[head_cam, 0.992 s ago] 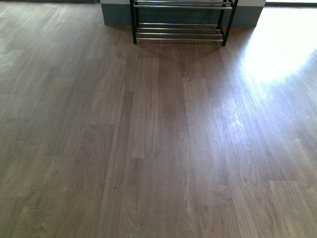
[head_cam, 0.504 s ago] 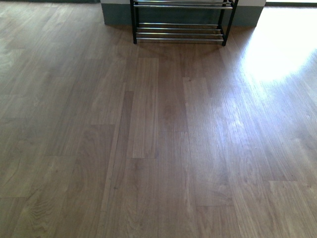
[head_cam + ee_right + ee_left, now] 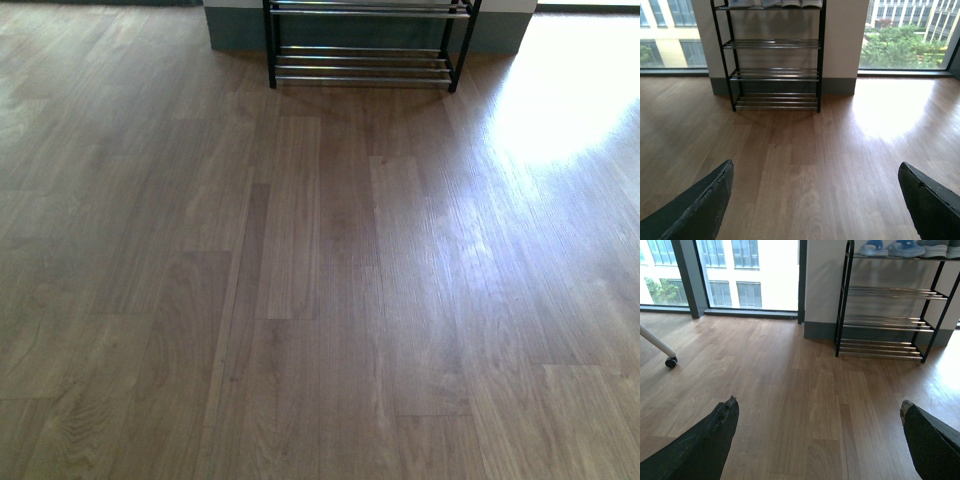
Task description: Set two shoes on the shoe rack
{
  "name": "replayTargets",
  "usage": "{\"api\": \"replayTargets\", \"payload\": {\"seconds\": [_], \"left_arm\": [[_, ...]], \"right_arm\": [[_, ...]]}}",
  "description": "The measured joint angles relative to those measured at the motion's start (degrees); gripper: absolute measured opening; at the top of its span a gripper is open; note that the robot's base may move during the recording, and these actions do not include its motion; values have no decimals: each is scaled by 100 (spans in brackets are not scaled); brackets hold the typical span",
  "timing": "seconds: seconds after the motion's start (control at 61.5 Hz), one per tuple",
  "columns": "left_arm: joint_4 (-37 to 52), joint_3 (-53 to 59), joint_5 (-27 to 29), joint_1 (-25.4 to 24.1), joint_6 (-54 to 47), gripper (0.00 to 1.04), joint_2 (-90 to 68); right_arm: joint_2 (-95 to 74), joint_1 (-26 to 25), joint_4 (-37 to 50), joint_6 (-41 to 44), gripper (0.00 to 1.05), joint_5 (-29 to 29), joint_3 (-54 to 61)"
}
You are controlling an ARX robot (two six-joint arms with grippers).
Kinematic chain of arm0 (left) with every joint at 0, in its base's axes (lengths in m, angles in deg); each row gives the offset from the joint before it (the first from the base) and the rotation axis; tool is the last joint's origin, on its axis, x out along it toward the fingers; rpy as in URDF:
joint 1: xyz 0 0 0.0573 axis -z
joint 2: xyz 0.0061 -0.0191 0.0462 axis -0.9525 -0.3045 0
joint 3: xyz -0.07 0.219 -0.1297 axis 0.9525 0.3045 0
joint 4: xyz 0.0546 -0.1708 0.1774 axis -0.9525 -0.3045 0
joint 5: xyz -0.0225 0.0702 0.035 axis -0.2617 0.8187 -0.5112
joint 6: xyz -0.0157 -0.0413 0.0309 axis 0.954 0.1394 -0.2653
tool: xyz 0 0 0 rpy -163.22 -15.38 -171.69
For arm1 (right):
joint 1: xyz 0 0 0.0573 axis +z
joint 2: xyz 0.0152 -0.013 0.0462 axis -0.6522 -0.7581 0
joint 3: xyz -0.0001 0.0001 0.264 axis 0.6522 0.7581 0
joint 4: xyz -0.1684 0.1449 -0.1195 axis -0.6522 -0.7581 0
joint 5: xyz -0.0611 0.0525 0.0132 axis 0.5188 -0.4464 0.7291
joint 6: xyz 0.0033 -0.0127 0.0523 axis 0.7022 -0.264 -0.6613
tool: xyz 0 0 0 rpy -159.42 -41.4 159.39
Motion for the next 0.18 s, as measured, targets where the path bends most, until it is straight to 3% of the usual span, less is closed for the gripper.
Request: {"api": "replayTargets", "payload": {"seconds": [0.179], "left_arm": [[0,0,0,0,-2,95,0]], "right_arm": [[0,0,0,0,96,0,0]]}}
